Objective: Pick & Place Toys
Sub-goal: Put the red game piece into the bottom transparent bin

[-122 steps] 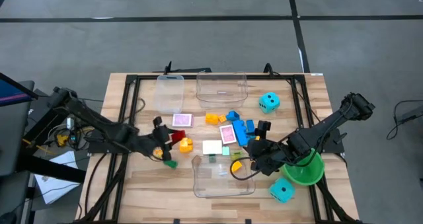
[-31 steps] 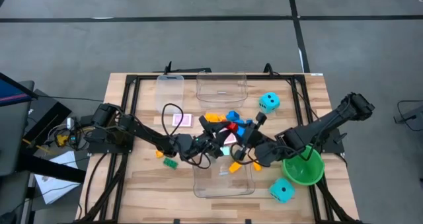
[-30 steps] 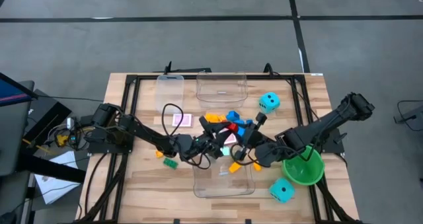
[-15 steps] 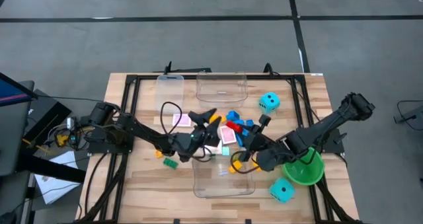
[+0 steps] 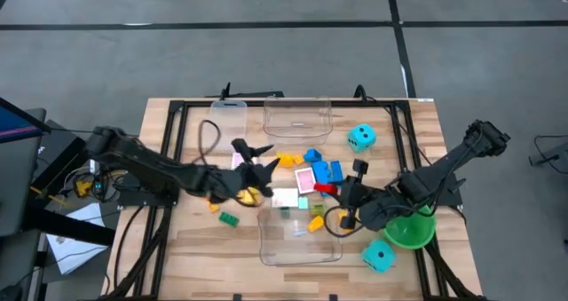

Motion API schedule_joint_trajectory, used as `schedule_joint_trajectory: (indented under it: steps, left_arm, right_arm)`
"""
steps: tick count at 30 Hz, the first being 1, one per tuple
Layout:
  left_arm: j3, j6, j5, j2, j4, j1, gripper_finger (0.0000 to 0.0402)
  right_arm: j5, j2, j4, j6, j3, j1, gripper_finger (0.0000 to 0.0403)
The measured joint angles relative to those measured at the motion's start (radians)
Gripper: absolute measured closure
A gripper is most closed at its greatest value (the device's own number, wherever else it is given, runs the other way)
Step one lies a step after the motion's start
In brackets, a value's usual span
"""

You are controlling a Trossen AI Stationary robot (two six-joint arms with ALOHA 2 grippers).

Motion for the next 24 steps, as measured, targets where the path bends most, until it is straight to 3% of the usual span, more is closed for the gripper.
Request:
schedule_joint_trajectory:
  steps: [5,8,14,19,24]
  left_arm:
    - [-0.143,-0.152,0.247,-0.2,0.033,0.044,0.0229]
    - [-0.222,-0.184,0.324,-0.288,0.111,0.064,0.024]
    - [-0.33,-0.186,0.342,-0.375,0.27,0.07,0.0256]
    - [-0.341,-0.186,0.342,-0.384,0.287,0.07,0.0265]
    - [-0.341,-0.186,0.344,-0.378,0.288,0.07,0.027]
  right_arm:
    - [-0.144,0.037,0.032,-0.081,-0.001,-0.001,0.0312]
    - [-0.258,0.086,0.072,-0.169,0.003,-0.016,0.0311]
    - [-0.42,0.155,0.026,-0.245,0.001,-0.038,0.031]
    - [-0.52,0.179,-0.004,-0.264,0.0,-0.03,0.031]
    - [-0.528,0.179,-0.015,-0.263,0.0,-0.015,0.031]
